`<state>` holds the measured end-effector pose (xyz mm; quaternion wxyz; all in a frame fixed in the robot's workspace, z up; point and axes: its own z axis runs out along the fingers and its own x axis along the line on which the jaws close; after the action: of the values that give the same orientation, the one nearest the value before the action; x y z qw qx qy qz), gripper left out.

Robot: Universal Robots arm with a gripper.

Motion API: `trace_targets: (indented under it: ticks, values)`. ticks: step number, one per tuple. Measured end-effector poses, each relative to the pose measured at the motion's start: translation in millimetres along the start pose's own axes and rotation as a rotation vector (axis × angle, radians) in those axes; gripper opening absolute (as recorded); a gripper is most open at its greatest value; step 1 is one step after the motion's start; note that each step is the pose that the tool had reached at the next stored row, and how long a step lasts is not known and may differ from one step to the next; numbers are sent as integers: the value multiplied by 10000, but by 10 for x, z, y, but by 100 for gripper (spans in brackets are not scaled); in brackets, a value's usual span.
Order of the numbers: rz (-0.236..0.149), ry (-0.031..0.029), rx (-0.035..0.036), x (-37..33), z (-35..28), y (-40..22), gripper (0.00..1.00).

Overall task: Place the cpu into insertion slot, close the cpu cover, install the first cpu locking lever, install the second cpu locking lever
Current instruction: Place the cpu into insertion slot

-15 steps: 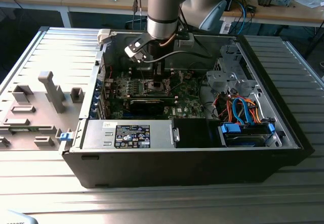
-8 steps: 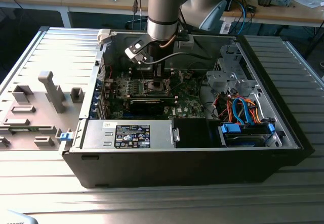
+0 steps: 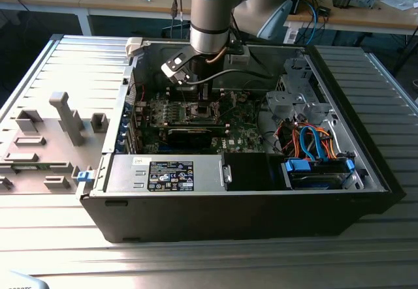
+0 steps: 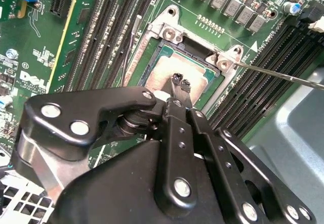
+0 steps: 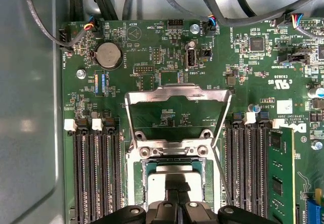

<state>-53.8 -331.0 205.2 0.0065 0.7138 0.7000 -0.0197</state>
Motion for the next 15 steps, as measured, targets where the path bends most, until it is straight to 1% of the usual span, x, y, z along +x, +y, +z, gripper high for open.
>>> trace_targets:
  ticks: [3, 4, 5, 7, 10, 11, 12, 15]
  values:
    - [-1, 13, -7, 2, -4, 1, 11]
    - [0, 23, -14, 3, -17, 2, 11]
    - [0, 11, -6, 0, -51, 0, 11]
    - [-1, -4, -4, -5, -165, -2, 11]
    - [-1, -5, -4, -9, -282, -4, 11]
    - [-1, -6, -4, -13, -360, -6, 11]
    - [-1, -5, -5, -14, -414, -7, 11]
    - [-1, -6, -4, -18, -505, -9, 11]
